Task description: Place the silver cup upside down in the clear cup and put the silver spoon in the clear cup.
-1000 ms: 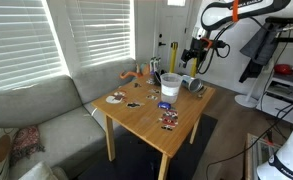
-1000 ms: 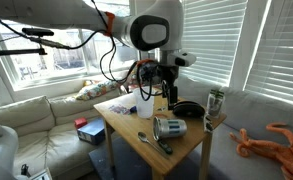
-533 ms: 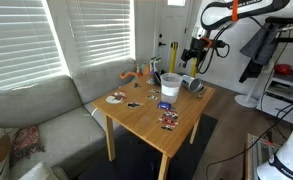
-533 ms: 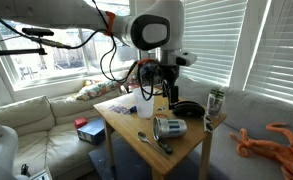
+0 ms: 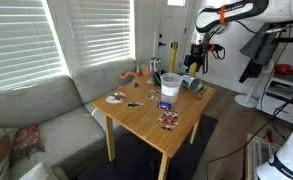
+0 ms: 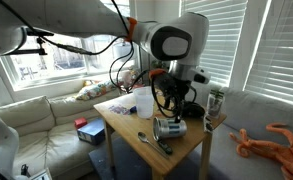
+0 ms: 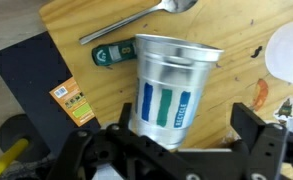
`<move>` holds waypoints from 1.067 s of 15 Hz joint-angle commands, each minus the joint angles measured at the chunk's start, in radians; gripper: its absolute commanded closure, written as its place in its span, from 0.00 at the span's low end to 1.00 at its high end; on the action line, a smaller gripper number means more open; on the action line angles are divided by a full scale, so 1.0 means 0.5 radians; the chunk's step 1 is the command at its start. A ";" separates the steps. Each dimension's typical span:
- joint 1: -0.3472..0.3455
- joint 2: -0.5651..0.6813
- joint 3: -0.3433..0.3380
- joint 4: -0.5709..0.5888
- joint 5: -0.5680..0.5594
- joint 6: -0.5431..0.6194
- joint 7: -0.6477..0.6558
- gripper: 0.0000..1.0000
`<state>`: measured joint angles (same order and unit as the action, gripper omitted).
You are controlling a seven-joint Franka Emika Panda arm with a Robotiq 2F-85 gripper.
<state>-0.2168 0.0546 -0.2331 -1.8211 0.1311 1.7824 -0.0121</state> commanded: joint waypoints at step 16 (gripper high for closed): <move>-0.148 0.713 0.046 0.790 0.075 -0.541 -0.069 0.00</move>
<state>-0.2766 0.4090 -0.2259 -1.4337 0.1736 1.5168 -0.0494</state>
